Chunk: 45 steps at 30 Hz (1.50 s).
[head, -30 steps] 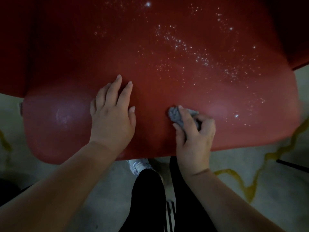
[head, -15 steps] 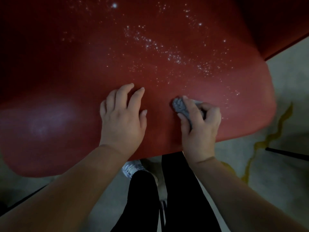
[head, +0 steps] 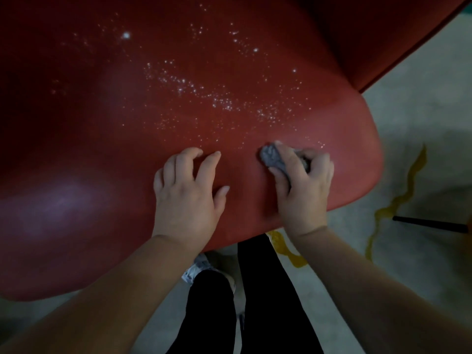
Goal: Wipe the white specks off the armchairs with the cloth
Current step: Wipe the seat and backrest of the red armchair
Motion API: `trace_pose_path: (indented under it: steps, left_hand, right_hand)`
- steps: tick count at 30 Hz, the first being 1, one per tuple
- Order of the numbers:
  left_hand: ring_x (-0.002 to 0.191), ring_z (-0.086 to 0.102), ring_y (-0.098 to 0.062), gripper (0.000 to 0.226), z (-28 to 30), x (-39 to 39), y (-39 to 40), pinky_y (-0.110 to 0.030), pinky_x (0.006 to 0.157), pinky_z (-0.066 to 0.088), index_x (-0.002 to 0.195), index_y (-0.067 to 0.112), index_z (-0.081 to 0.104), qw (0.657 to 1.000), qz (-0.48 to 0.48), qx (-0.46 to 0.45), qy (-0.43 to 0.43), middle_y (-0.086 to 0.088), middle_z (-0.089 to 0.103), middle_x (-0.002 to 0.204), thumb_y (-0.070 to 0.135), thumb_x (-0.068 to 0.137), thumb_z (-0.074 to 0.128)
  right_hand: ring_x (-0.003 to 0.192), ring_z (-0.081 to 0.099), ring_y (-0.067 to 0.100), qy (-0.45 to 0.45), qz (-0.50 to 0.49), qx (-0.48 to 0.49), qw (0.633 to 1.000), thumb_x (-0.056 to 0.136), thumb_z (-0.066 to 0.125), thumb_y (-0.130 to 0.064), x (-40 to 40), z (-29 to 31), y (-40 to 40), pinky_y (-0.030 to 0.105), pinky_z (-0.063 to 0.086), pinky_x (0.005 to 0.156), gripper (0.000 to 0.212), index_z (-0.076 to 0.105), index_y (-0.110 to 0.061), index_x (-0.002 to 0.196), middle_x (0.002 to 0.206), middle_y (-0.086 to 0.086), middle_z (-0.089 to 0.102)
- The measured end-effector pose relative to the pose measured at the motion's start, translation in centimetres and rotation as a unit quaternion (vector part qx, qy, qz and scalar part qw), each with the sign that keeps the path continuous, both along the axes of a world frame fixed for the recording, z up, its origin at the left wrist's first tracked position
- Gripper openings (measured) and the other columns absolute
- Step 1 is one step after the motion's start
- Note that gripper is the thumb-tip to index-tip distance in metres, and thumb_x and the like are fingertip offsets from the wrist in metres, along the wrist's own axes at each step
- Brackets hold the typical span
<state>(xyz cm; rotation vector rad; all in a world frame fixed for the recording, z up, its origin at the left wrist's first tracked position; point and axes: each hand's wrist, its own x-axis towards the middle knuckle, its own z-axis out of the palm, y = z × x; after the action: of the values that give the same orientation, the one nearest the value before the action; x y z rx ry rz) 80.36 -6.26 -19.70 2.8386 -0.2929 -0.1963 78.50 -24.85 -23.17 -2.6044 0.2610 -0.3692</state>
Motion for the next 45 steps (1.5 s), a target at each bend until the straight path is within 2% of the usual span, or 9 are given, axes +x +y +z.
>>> trace_pose_path:
  steps: [7,13,16,19,25,32,38,42,45]
  left_hand:
    - [0.114,0.041,-0.032,0.053,0.0,0.5,-0.2,-0.056,0.097,0.036,0.13,0.018,0.054,1.0,0.004,0.011,-0.009,-0.012,0.046,0.125,0.035,0.082,0.067]
    - [0.112,0.042,-0.031,0.05,0.1,0.7,-0.4,-0.056,0.095,0.038,0.126,0.018,0.058,1.0,0.018,0.002,-0.006,-0.011,0.047,0.122,0.034,0.08,0.069]
    - [0.111,0.042,-0.031,0.048,0.0,0.9,-0.4,-0.055,0.093,0.038,0.124,0.017,0.059,1.0,0.023,-0.003,-0.01,-0.011,0.048,0.122,0.033,0.08,0.069]
    - [0.114,0.042,-0.032,0.047,0.2,1.3,-0.1,-0.055,0.095,0.038,0.124,0.016,0.059,0.999,0.041,-0.011,-0.012,-0.011,0.047,0.123,0.031,0.081,0.069]
    - [0.12,0.04,-0.035,0.05,0.6,3.1,0.8,-0.058,0.098,0.037,0.127,0.016,0.056,0.997,0.082,-0.004,-0.002,-0.012,0.044,0.129,0.032,0.081,0.07]
    - [0.125,0.035,-0.036,0.053,0.8,4.7,2.7,-0.058,0.103,0.033,0.13,0.017,0.053,0.99,0.139,0.003,0.008,-0.013,0.041,0.134,0.034,0.082,0.068]
    - [0.126,0.034,-0.035,0.054,0.9,4.8,3.6,-0.057,0.105,0.032,0.132,0.018,0.051,0.988,0.155,0.0,0.019,-0.013,0.039,0.136,0.035,0.083,0.068]
    - [0.125,0.035,-0.035,0.054,0.9,5.0,3.7,-0.057,0.105,0.033,0.131,0.017,0.052,0.988,0.155,0.001,0.015,-0.013,0.04,0.135,0.034,0.083,0.068]
    - [0.124,0.036,-0.036,0.054,0.9,5.2,3.9,-0.057,0.103,0.034,0.13,0.017,0.052,0.986,0.166,0.001,0.015,-0.013,0.04,0.135,0.035,0.082,0.068]
  right_hand:
    - [0.093,0.045,0.031,-0.009,-0.134,0.02,0.991,0.091,0.062,-0.023,2.3,-0.1,-3.3,0.025,0.028,0.092,0.036,0.063,-0.021,0.127,0.104,0.02,0.048]
    - [0.091,0.039,0.023,-0.004,-0.004,-0.002,1.0,0.092,0.062,-0.025,2.8,0.2,-2.7,0.029,0.033,0.085,0.036,0.062,-0.022,0.128,0.1,0.014,0.047]
    - [0.095,0.044,0.028,0.004,-0.078,0.012,0.997,0.09,0.062,-0.024,4.8,0.2,-5.2,0.024,0.029,0.09,0.038,0.061,-0.023,0.129,0.104,0.016,0.047]
    - [0.096,0.042,0.023,0.013,-0.139,0.04,0.989,0.09,0.062,-0.021,4.2,0.5,-4.7,0.022,0.027,0.094,0.039,0.06,-0.023,0.129,0.105,0.016,0.045]
    - [0.093,0.036,0.017,0.015,0.014,0.031,0.999,0.09,0.064,-0.019,4.7,0.7,-2.1,0.028,0.033,0.088,0.038,0.061,-0.02,0.128,0.101,0.014,0.046]
    - [0.098,0.045,0.025,0.025,-0.097,0.053,0.994,0.09,0.063,-0.018,7.6,1.0,-3.9,0.023,0.031,0.094,0.041,0.059,-0.02,0.131,0.105,0.009,0.042]
    - [0.095,0.044,0.023,0.036,0.034,0.043,0.998,0.089,0.065,-0.016,8.1,1.0,-1.5,0.027,0.036,0.089,0.041,0.061,-0.02,0.129,0.103,0.012,0.044]
    - [0.095,0.051,0.033,0.004,-0.07,0.037,0.997,0.087,0.064,-0.02,13.0,0.4,-3.8,0.026,0.035,0.091,0.041,0.062,-0.018,0.127,0.105,0.018,0.049]
    - [0.098,0.05,0.032,0.009,-0.119,0.049,0.992,0.088,0.063,-0.018,12.3,0.7,-3.6,0.023,0.032,0.093,0.043,0.059,-0.017,0.13,0.107,0.018,0.049]
